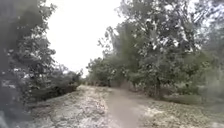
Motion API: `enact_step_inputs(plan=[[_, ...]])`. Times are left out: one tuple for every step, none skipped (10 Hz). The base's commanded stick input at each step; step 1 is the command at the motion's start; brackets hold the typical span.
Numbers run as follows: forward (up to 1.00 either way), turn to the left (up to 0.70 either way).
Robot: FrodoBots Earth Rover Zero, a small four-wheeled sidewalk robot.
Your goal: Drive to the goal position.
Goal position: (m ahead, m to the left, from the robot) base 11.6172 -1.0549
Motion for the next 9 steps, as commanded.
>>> enact_step_inputs(plan=[[0.85, 0.25], [0.85, 0.0], [0.85, 0.0], [0.85, 0.0], [0.85, 0.0], [0.85, 0.0], [0.85, 0.0], [0.85, 0.0], [0.85, 0.0]])
